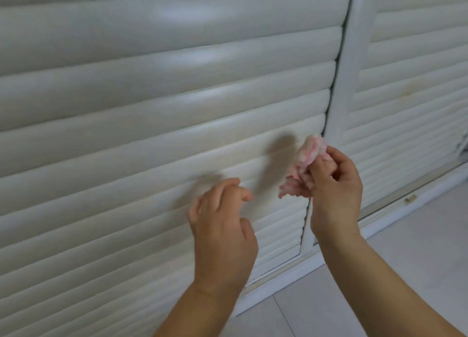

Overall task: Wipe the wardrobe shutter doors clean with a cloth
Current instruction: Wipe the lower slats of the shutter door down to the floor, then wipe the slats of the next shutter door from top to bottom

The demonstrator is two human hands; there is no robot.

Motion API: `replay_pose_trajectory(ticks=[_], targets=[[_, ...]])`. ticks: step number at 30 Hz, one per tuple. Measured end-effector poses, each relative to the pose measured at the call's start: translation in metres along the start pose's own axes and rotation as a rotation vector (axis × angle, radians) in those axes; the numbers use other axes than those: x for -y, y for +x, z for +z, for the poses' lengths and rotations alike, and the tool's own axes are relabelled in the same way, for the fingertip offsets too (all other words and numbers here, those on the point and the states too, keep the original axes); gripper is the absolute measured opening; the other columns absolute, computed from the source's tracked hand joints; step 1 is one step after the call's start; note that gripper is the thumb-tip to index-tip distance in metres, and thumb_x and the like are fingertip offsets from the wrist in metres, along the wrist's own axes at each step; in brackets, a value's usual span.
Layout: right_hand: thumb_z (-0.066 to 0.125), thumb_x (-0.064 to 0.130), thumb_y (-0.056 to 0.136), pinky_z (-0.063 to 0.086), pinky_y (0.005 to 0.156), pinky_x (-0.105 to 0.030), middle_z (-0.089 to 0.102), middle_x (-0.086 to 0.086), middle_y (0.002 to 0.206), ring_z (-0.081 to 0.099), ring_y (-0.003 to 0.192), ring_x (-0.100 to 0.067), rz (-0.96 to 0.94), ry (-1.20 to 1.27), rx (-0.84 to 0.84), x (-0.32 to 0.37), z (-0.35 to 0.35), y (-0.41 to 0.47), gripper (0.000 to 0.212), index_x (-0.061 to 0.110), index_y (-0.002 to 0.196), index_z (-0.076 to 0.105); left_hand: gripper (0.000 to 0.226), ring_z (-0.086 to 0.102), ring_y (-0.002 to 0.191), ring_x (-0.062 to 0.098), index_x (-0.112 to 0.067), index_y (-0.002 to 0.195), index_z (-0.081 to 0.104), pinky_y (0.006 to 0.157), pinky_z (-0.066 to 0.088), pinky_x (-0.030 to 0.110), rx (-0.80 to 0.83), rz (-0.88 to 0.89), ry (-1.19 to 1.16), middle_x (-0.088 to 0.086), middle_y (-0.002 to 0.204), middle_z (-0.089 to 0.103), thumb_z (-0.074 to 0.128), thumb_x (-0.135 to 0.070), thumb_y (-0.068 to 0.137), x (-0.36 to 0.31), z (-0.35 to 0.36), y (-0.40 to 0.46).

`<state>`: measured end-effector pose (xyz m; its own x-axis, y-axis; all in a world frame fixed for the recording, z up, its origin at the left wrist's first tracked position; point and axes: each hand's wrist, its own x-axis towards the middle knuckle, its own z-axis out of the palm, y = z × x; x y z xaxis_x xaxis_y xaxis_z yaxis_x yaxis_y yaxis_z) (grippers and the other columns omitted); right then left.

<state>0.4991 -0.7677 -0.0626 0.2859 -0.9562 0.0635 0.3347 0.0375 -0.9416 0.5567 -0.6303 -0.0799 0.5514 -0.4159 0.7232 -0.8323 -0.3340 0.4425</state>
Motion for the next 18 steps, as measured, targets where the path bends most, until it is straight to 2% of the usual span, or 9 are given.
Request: replay_pose_trajectory(ticks=[2,3,4,7,9,11,13,16,18], targets=[[0.062,0.022,0.091,0.057,0.069,-0.054,0.067,-0.016,0.102,0.066,0.086,-0.037,0.055,0.001,0.064,0.037,0.008,-0.002,0.019,0.013,0.108,0.062,0.043,0.043,0.107,-0.001,-0.028,0.102,0.05,0.093,0.031,0.032,0.049,-0.057,-0.111,-0.015,0.108,0.051,0.031,-0.012,0.067,-0.027,-0.016,0.026],[0.061,0.023,0.092,0.055,0.066,-0.057,0.067,-0.02,0.095,0.064,0.079,-0.04,0.084,-0.019,0.095,0.055,0.012,-0.003,0.019,0.009,0.105,0.063,0.043,0.042,0.106,-0.005,-0.029,0.107,0.05,0.094,0.033,0.031,0.084,-0.084,-0.145,-0.018,0.108,0.049,0.032,-0.015,0.07,-0.039,-0.025,0.04],[0.06,0.023,0.092,0.054,0.062,-0.054,0.067,-0.019,0.086,0.063,0.071,-0.038,0.108,-0.04,0.125,0.076,0.018,-0.004,0.017,0.008,0.099,0.064,0.044,0.04,0.105,-0.009,-0.028,0.112,0.052,0.096,0.034,0.032,0.123,-0.116,-0.175,-0.021,0.108,0.047,0.033,-0.019,0.073,-0.052,-0.037,0.058],[0.055,0.022,0.094,0.047,0.044,-0.029,0.061,-0.004,0.059,0.057,0.05,-0.019,0.143,-0.11,0.195,0.133,0.033,-0.009,0.019,0.008,0.083,0.063,0.047,0.038,0.111,-0.013,-0.027,0.126,0.051,0.103,0.033,0.03,0.255,-0.246,-0.278,-0.032,0.112,0.044,0.039,-0.032,0.081,-0.091,-0.073,0.11],[0.051,0.02,0.097,0.039,0.037,-0.021,0.055,-0.005,0.053,0.051,0.043,-0.015,0.183,-0.152,0.251,0.172,0.041,-0.009,0.027,0.004,0.078,0.061,0.046,0.04,0.117,-0.011,-0.032,0.131,0.047,0.102,0.031,0.015,0.316,-0.378,-0.346,-0.033,0.117,0.045,0.045,-0.036,0.085,-0.117,-0.097,0.144],[0.049,0.022,0.098,0.038,0.037,-0.02,0.054,-0.011,0.056,0.05,0.046,-0.018,0.224,-0.217,0.332,0.211,0.049,-0.004,0.033,0.001,0.075,0.061,0.043,0.042,0.117,-0.01,-0.034,0.132,0.046,0.091,0.03,0.002,0.356,-0.526,-0.421,-0.027,0.124,0.049,0.053,-0.036,0.089,-0.14,-0.116,0.178],[0.049,0.024,0.097,0.039,0.038,-0.018,0.058,-0.009,0.056,0.054,0.046,-0.015,0.257,-0.273,0.408,0.243,0.054,-0.001,0.035,0.006,0.07,0.063,0.037,0.049,0.109,-0.009,-0.034,0.124,0.053,0.084,0.036,0.003,0.4,-0.604,-0.506,-0.024,0.118,0.056,0.057,-0.027,0.089,-0.159,-0.132,0.204],[0.052,0.031,0.095,0.041,0.04,-0.017,0.063,-0.007,0.059,0.059,0.05,-0.014,0.279,-0.327,0.486,0.303,0.063,0.014,0.036,0.007,0.071,0.066,0.016,0.06,0.082,0.003,-0.031,0.089,0.064,0.071,0.047,0.014,0.36,-0.693,-0.569,-0.014,0.085,0.065,0.062,-0.015,0.084,-0.193,-0.155,0.246],[0.054,0.041,0.091,0.046,0.047,-0.02,0.068,-0.01,0.067,0.064,0.058,-0.016,0.298,-0.33,0.559,0.343,0.068,0.028,0.04,0.007,0.076,0.069,0.013,0.06,0.076,0.007,-0.028,0.083,0.063,0.067,0.049,0.019,0.305,-0.768,-0.587,-0.009,0.08,0.065,0.064,-0.015,0.084,-0.215,-0.168,0.274]])
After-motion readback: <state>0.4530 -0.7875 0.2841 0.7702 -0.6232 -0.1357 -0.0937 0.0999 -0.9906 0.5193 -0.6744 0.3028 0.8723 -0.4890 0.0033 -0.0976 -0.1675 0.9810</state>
